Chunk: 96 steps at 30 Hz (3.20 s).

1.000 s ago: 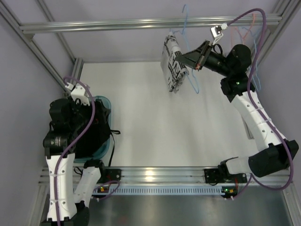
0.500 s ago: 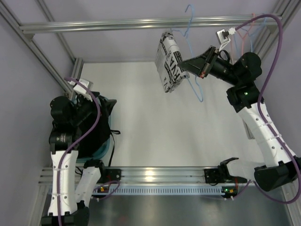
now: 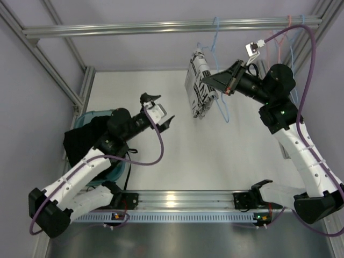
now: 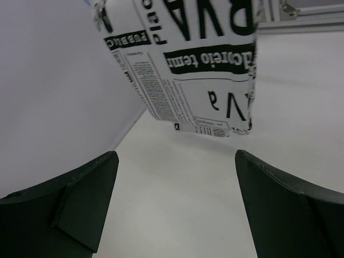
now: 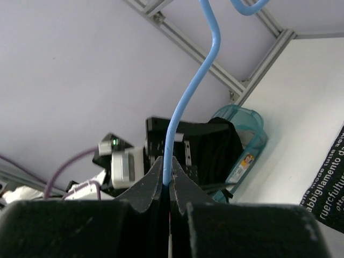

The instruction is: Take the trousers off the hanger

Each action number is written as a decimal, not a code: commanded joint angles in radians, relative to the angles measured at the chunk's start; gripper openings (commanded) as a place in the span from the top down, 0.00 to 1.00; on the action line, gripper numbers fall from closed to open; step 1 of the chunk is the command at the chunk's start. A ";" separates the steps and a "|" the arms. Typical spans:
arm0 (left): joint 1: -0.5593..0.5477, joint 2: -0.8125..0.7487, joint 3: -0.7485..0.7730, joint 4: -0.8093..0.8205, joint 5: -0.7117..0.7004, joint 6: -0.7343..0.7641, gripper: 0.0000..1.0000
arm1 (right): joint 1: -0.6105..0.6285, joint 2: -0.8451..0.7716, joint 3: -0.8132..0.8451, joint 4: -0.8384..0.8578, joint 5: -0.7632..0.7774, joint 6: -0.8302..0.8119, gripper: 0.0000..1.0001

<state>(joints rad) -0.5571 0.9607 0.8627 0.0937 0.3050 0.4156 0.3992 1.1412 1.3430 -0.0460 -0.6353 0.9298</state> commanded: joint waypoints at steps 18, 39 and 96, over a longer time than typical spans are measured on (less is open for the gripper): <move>-0.415 0.435 0.130 0.570 -0.503 -0.003 0.07 | 0.029 -0.014 0.171 0.009 0.296 -0.009 1.00; -0.418 0.684 0.285 0.632 -0.601 -0.109 0.18 | 0.032 0.008 0.209 0.017 0.319 0.030 1.00; -0.399 0.725 0.295 0.644 -0.641 -0.212 0.15 | 0.035 -0.032 0.137 0.063 0.295 0.040 1.00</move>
<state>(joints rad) -0.9569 1.6783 1.0962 0.6735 -0.3275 0.2287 0.4126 1.1603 1.4464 -0.2062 -0.3271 1.0214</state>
